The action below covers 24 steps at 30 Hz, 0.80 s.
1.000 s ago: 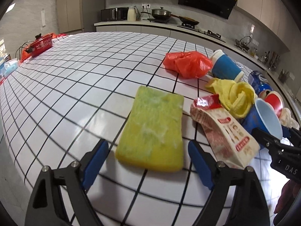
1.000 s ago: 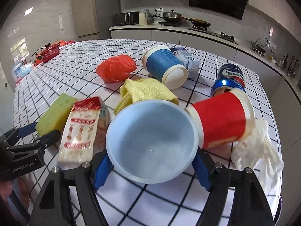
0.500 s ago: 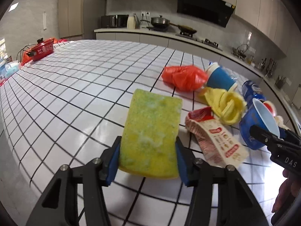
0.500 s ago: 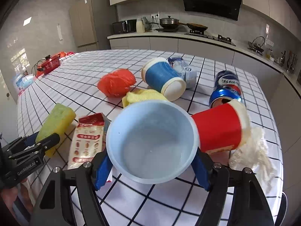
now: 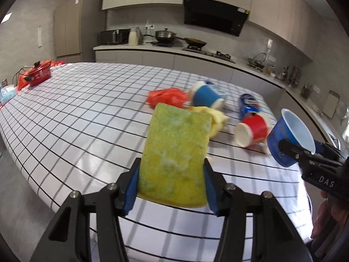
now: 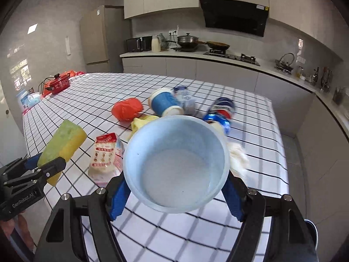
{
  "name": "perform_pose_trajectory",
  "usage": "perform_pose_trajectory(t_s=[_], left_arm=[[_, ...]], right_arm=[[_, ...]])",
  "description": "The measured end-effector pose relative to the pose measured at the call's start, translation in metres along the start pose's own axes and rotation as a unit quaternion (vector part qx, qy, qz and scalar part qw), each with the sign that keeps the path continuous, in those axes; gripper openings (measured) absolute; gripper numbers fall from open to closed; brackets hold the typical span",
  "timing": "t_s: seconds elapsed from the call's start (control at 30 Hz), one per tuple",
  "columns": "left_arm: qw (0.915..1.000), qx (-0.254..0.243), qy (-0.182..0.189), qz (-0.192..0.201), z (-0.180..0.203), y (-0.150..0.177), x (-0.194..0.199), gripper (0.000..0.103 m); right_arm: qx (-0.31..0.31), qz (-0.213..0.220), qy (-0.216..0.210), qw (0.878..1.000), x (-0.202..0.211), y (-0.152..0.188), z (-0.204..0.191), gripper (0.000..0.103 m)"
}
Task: Collect trash
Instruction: 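Carry cup and sponge over the black bin and release both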
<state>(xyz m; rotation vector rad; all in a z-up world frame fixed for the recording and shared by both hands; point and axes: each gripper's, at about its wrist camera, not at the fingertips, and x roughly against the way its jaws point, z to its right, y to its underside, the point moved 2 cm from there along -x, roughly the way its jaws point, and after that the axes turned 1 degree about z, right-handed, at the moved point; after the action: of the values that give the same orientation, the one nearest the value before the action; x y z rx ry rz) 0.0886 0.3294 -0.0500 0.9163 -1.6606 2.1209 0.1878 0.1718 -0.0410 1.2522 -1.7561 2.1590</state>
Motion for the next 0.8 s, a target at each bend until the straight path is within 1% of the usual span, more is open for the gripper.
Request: perform_pose_trajectory(t_s=[0.23, 0.37, 0.57, 0.8], left_arm=[[0.9989, -0.026, 0.039, 0.0, 0.058, 0.013, 0.019, 0.054], [0.9968, -0.047, 0.065, -0.002, 0.095, 0.02, 0.027, 0.054], [0.9906, -0.083, 0.109, -0.002, 0.159, 0.027, 0.035, 0.054], [0.983, -0.11, 0.147, -0.007, 0.221, 0.041, 0.044, 0.054]], right_arm=[[-0.013, 0.009, 0.028, 0.999, 0.052, 0.025, 0.04, 0.076], [-0.026, 0.012, 0.05, 0.998, 0.079, 0.039, 0.072, 0.076], [-0.055, 0.015, 0.091, 0.994, 0.115, 0.058, 0.128, 0.076], [-0.081, 0.011, 0.128, 0.988, 0.152, 0.088, 0.181, 0.076]])
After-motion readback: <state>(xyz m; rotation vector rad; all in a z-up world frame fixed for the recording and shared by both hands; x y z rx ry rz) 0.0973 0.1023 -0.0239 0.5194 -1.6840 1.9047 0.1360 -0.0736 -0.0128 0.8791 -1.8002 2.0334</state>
